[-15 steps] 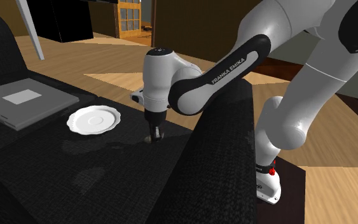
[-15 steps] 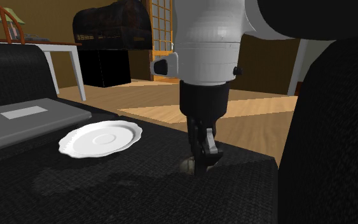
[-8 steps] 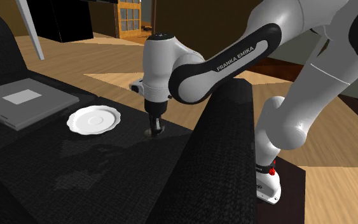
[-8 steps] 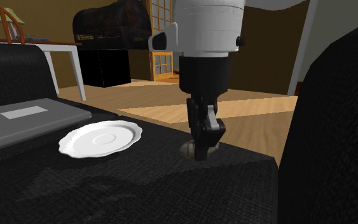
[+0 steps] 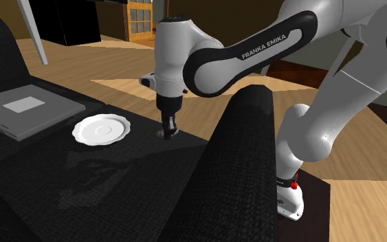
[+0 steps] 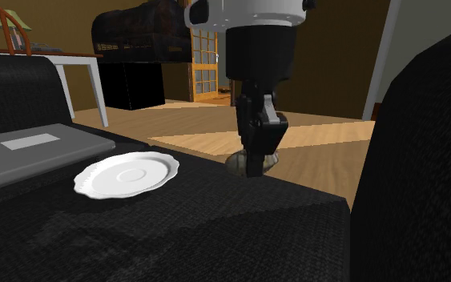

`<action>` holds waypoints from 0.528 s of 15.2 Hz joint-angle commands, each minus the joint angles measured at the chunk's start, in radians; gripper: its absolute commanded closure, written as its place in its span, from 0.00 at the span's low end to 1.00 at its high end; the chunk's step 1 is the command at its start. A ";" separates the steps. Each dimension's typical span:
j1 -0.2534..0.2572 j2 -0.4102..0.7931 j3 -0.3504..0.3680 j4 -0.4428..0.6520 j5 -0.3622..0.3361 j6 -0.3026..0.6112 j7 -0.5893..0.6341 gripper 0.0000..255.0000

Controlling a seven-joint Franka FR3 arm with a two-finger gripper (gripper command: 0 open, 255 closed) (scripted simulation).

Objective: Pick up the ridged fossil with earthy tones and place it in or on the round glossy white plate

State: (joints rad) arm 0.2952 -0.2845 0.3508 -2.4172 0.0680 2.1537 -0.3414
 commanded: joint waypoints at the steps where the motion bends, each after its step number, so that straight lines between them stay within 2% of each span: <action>1: 0.001 -0.012 -0.002 0.010 0.003 -0.022 -0.002 1.00; 8: -0.045 0.266 -0.003 0.291 -0.107 -0.040 0.022 1.00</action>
State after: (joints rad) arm 0.2561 -0.0581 0.3512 -2.1703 -0.0224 2.1216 -0.3192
